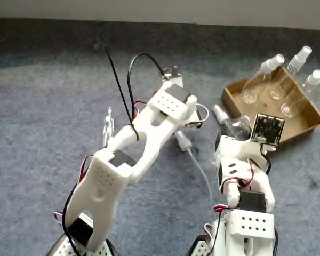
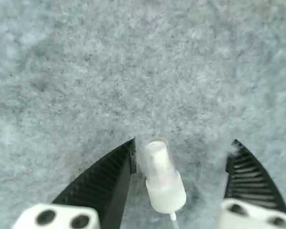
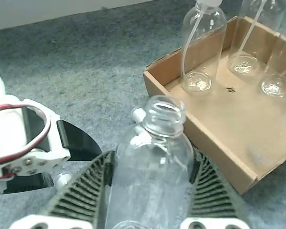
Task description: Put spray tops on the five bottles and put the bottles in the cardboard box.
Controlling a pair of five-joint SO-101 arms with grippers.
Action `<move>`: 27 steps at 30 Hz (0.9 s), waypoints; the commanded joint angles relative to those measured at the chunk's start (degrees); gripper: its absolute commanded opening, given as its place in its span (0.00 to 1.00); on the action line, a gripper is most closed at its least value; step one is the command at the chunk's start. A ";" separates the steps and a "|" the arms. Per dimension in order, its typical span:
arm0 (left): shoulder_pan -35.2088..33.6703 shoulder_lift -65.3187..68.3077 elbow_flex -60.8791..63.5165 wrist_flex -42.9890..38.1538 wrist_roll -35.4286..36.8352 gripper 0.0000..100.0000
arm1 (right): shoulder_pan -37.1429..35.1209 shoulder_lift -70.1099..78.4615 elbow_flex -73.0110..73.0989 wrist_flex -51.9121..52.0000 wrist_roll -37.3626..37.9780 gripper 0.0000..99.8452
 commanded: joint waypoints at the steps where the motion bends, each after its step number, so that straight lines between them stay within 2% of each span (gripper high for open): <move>1: 0.84 -0.48 -2.77 0.18 1.41 0.27 | 0.57 -0.92 -0.40 -1.54 -0.44 0.09; 6: 2.95 4.00 -2.24 0.00 1.49 0.25 | 0.57 -0.92 -0.40 -1.54 -0.44 0.09; 13: 0.48 4.09 -5.14 2.02 1.49 0.00 | 0.66 -0.92 -0.31 -1.54 -0.44 0.09; 22: -3.56 3.03 -12.88 13.89 0.53 0.03 | 0.48 -0.92 -0.31 -1.54 -0.44 0.09; 27: -5.41 3.03 -23.34 22.15 -12.13 0.03 | 0.31 -0.92 -0.31 -1.54 -0.35 0.09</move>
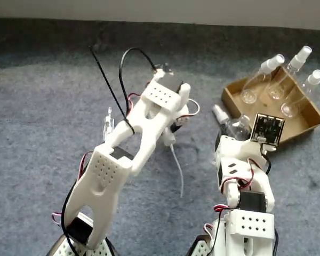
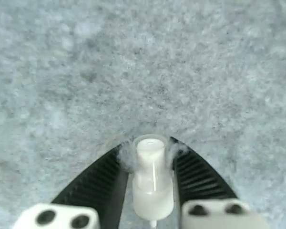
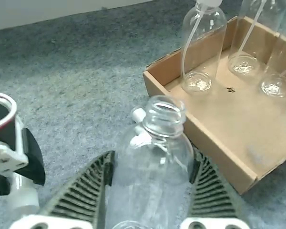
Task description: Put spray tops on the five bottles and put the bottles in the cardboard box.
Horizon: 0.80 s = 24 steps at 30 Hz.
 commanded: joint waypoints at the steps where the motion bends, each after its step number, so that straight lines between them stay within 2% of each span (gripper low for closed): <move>1: -2.33 -2.51 -10.95 5.71 -13.01 0.03 | -0.31 -0.92 -0.40 -1.54 -0.09 0.09; 4: -3.12 -2.59 -14.11 5.80 -21.27 0.03 | -3.74 -0.92 -0.40 -1.54 0.00 0.09; 8: -3.21 -4.70 -16.57 6.15 -25.85 0.03 | -8.13 -0.92 -0.48 -2.77 0.00 0.09; 12: -3.12 -14.20 -11.82 6.07 -29.89 0.03 | -10.51 -0.84 1.89 -9.19 0.00 0.09; 17: -3.56 -25.27 -2.77 5.80 -31.21 0.03 | -10.77 -0.84 4.88 -14.81 0.00 0.09; 21: -6.20 -31.43 -0.66 5.80 -31.21 0.03 | -11.12 -0.84 4.88 -15.34 0.00 0.09; 24: -7.96 -35.30 -0.75 5.80 -31.21 0.03 | -15.08 -0.84 4.88 -15.43 0.09 0.09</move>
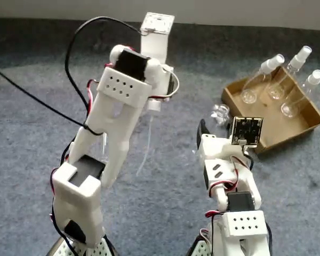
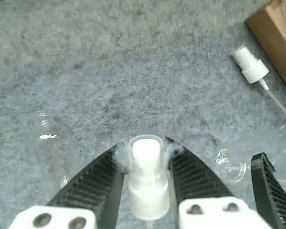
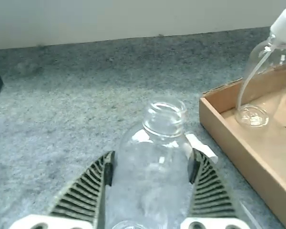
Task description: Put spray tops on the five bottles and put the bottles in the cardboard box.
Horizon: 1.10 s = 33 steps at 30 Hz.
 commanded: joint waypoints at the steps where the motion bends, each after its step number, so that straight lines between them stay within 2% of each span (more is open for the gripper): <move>1: -2.86 -9.10 -0.22 0.09 -0.44 0.03 | -5.49 -0.84 -0.66 -1.71 0.09 0.09; 3: -2.86 -11.56 -0.04 0.09 -0.44 0.03 | -8.66 -0.84 -0.66 -1.71 1.76 0.09; 5: -2.86 -14.37 -0.04 0.09 -1.23 0.03 | -10.59 -0.84 -0.66 -1.71 7.74 0.09; 7: -2.86 -17.63 0.04 0.18 -5.36 0.03 | -11.47 -0.84 -0.75 -1.71 12.75 0.09; 10: -2.51 -22.37 1.27 0.18 -10.81 0.03 | -11.82 -0.84 -0.66 -1.80 14.15 0.09; 15: -2.42 -30.20 9.27 0.09 -11.69 0.03 | -11.82 -0.84 -0.75 -4.70 18.46 0.09; 19: -2.42 -34.95 14.20 -0.26 -11.69 0.03 | -11.82 -0.84 -0.57 -10.51 18.90 0.09; 28: -2.15 -42.77 22.55 -14.07 -11.34 0.03 | -11.91 -1.01 2.24 -11.21 18.90 0.09; 33: 3.21 -50.33 31.16 -15.03 -11.34 0.03 | -11.82 -6.55 2.24 -9.80 18.90 0.09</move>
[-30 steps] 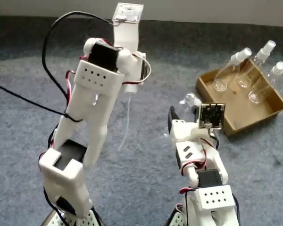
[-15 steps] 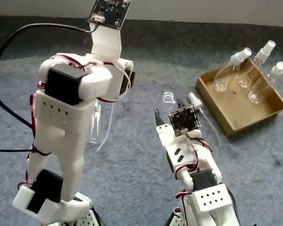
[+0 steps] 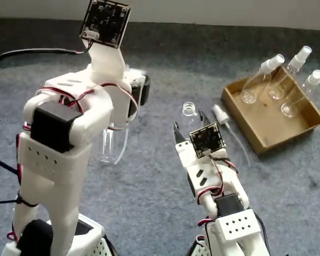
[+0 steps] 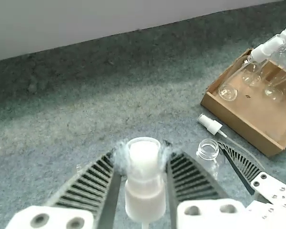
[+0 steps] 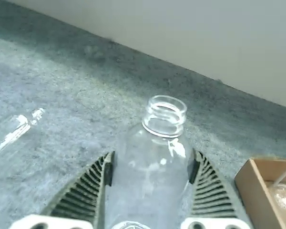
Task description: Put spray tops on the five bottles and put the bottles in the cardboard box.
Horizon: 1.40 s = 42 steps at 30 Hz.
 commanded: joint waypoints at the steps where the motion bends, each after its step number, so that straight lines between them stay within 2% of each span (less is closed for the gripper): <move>1: 4.62 -8.04 6.55 -3.69 -0.26 0.03 | -0.31 -7.08 -0.84 1.63 0.35 0.09; 5: 4.62 -13.23 15.16 -12.57 -0.26 0.03 | -0.22 -16.48 -0.84 10.42 0.35 0.09; 13: 5.05 -20.88 27.91 -36.13 -0.26 0.03 | -0.22 -28.70 4.97 11.65 0.35 0.09; 19: 8.92 -24.57 34.33 -51.43 -0.26 0.03 | -0.31 -28.97 8.75 11.30 0.44 0.09; 26: 13.14 -28.09 41.27 -61.45 -0.26 0.03 | -0.40 -28.97 8.92 11.30 0.35 0.09; 32: 13.14 -28.88 52.18 -78.15 -0.35 0.03 | -0.40 -28.97 11.82 11.30 0.35 0.09; 36: 13.23 -28.97 56.40 -81.93 -0.35 0.03 | -0.40 -28.97 12.88 11.30 0.35 0.09; 42: 13.23 -28.97 52.44 -81.93 -0.26 0.03 | -0.40 -28.97 12.88 11.21 0.35 0.09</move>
